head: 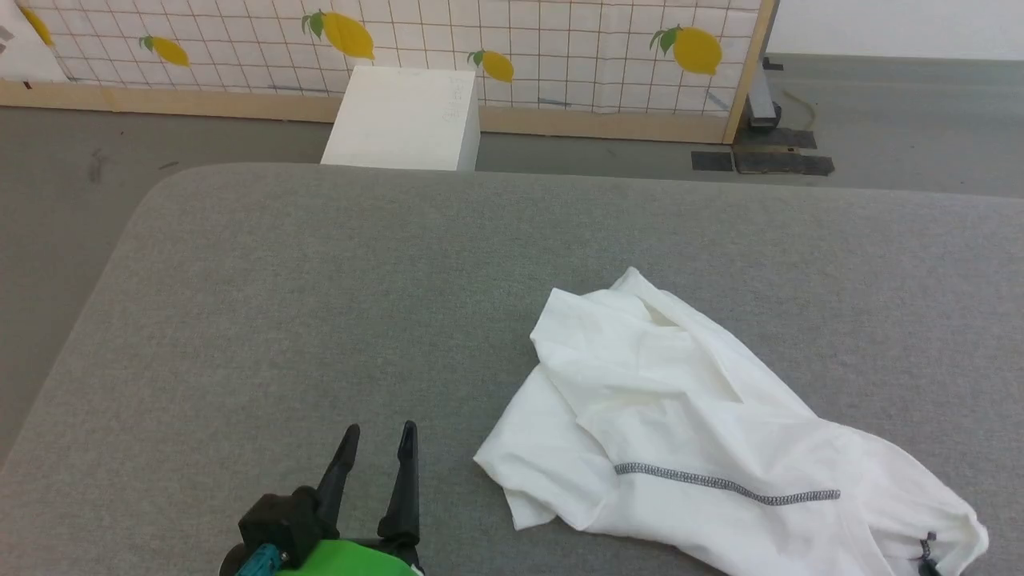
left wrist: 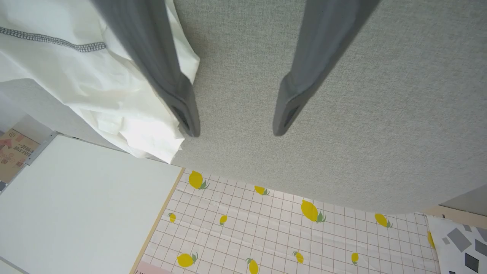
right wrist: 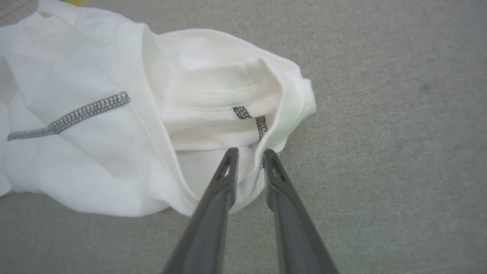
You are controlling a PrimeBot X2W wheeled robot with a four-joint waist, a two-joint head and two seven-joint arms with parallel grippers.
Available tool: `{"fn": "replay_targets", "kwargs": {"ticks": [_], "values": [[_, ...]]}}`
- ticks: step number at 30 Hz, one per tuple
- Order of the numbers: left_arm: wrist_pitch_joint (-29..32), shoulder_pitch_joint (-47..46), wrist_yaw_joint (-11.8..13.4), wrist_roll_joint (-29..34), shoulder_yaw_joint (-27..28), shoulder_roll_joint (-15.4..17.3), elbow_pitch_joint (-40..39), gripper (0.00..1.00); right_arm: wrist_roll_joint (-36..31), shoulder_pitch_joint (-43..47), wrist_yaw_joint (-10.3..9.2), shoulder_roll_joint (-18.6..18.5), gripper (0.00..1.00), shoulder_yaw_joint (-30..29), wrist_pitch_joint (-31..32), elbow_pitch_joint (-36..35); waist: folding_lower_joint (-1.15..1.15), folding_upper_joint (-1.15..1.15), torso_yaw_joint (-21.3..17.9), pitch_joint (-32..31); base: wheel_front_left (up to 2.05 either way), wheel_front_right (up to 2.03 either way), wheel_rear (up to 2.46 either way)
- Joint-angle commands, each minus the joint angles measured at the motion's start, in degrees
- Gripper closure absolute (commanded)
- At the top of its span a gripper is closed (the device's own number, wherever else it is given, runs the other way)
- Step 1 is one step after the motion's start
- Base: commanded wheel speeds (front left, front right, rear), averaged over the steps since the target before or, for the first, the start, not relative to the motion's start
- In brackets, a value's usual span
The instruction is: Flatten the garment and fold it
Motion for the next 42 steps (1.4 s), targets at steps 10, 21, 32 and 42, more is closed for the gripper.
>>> {"fn": "replay_targets", "kwargs": {"ticks": [10,21,32,42], "values": [[-0.21,1.01,0.46,0.9,1.02,0.35,-1.61,0.0,-4.0,-7.71,-0.08,-0.04,0.0,-4.72,-13.28,-10.03,0.0,0.0,-0.7,0.42,0.0,0.0,0.0],[-0.21,4.28,1.15,1.59,1.49,0.9,-4.44,0.0,-1.92,-3.8,-0.08,-0.04,0.0,1.98,-32.76,-1.48,0.0,0.0,-1.87,0.96,0.0,0.0,0.0],[11.32,-6.87,-1.73,5.75,-4.5,3.83,-5.87,0.0,-1.76,-7.69,-0.08,-0.04,0.0,3.08,-35.29,2.16,0.0,0.0,-1.75,4.14,0.0,0.0,0.0],[34.43,-18.07,-4.87,1.38,-12.01,5.77,1.97,0.0,-1.69,-10.25,-0.08,-0.04,0.0,4.74,-35.42,-0.19,0.0,0.0,-4.13,7.26,0.0,0.0,0.0]]}}
